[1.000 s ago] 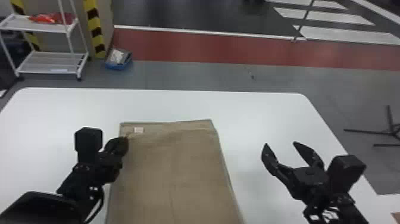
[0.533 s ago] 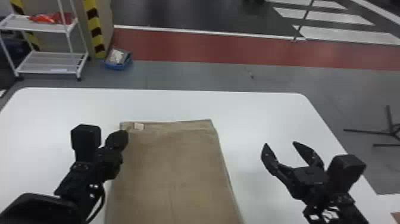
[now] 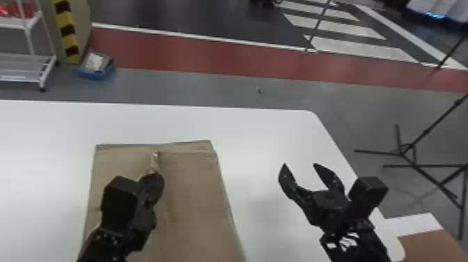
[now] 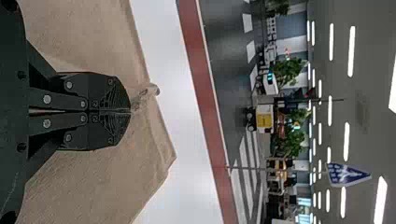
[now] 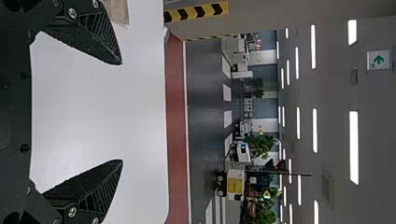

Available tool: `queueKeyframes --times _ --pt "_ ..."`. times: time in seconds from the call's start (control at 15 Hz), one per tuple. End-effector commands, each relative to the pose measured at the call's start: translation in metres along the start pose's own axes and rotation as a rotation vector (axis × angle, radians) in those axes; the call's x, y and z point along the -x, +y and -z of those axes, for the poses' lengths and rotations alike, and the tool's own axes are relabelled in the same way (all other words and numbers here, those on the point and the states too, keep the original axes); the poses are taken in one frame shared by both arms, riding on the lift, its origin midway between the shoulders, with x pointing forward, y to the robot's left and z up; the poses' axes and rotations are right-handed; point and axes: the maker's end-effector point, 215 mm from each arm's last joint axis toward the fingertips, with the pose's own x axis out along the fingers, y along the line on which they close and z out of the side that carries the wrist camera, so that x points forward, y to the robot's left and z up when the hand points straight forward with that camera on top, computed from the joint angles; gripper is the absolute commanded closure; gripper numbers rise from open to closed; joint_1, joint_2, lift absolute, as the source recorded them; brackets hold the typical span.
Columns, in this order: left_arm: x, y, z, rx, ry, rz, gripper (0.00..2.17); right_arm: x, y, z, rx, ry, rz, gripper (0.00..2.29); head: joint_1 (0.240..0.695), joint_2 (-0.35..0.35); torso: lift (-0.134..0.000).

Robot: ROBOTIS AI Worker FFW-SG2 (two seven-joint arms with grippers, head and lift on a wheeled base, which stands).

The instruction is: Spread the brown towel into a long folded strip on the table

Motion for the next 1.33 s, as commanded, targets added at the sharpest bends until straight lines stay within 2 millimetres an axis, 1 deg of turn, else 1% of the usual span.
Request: queueKeyframes --times 0.0,0.07,0.13,0.4,0.47,0.53,0.6,0.67,0.73,0.8,0.87,0.93,1.0,1.07,1.2,1.27 --pt "-0.003 -0.046 0.022 -0.05 0.037 0.068 0.91 -0.001 -0.001 0.0 -0.007 0.001 0.002 0.14 0.695 -0.35 -0.119" --pt "-0.004 -0.055 0.026 -0.058 0.045 0.084 0.16 -0.001 -0.001 0.001 -0.008 0.003 0.002 0.14 0.695 -0.35 -0.119" --pt "-0.004 -0.057 0.026 -0.059 0.044 0.085 0.0 -0.001 -0.001 0.002 -0.009 0.009 0.002 0.14 0.695 -0.35 -0.119" --pt "0.006 -0.051 0.013 -0.045 0.014 0.074 0.03 -0.004 -0.002 0.014 -0.013 0.042 0.003 0.14 0.695 -0.35 -0.119" --pt "0.005 -0.044 0.009 -0.043 0.002 0.049 0.03 -0.004 0.0 0.017 -0.015 0.047 -0.001 0.14 0.695 -0.35 -0.119" --pt "0.005 -0.03 0.005 -0.041 -0.016 0.002 0.03 -0.006 0.008 0.018 -0.016 0.049 -0.014 0.14 0.695 -0.35 -0.119" --pt "0.005 -0.012 -0.004 -0.036 -0.053 -0.057 0.03 -0.009 0.021 0.018 -0.02 0.046 -0.035 0.16 0.695 -0.35 -0.119" --pt "0.008 0.016 -0.016 -0.026 -0.107 -0.144 0.03 -0.011 0.042 0.022 -0.032 0.049 -0.075 0.2 0.695 -0.35 -0.119" --pt "0.011 0.044 -0.025 -0.002 -0.15 -0.222 0.04 -0.015 0.07 0.023 -0.032 0.052 -0.131 0.22 0.695 -0.35 -0.119" --pt "0.015 0.067 -0.031 0.022 -0.173 -0.273 0.05 -0.018 0.095 0.024 -0.021 0.057 -0.187 0.23 0.695 -0.35 -0.119" --pt "0.021 0.092 -0.036 0.046 -0.198 -0.324 0.05 -0.023 0.126 0.029 -0.021 0.064 -0.27 0.32 0.695 -0.317 -0.119" --pt "0.028 0.108 -0.042 0.067 -0.235 -0.351 0.05 -0.028 0.151 0.04 -0.018 0.086 -0.354 0.34 0.695 -0.222 -0.119" --pt "0.034 0.117 -0.049 0.085 -0.273 -0.366 0.04 -0.029 0.165 0.056 -0.002 0.121 -0.377 0.34 0.695 -0.167 -0.119" --pt "0.037 0.122 -0.05 0.098 -0.287 -0.367 0.04 -0.029 0.177 0.068 0.014 0.142 -0.397 0.34 0.695 -0.127 -0.119" --pt "0.036 0.123 -0.043 0.098 -0.274 -0.361 0.04 -0.03 0.201 0.088 0.02 0.178 -0.457 0.34 0.695 -0.068 -0.119" --pt "0.036 0.123 -0.04 0.1 -0.269 -0.359 0.04 -0.032 0.217 0.097 0.023 0.199 -0.491 0.35 0.695 -0.03 -0.119"
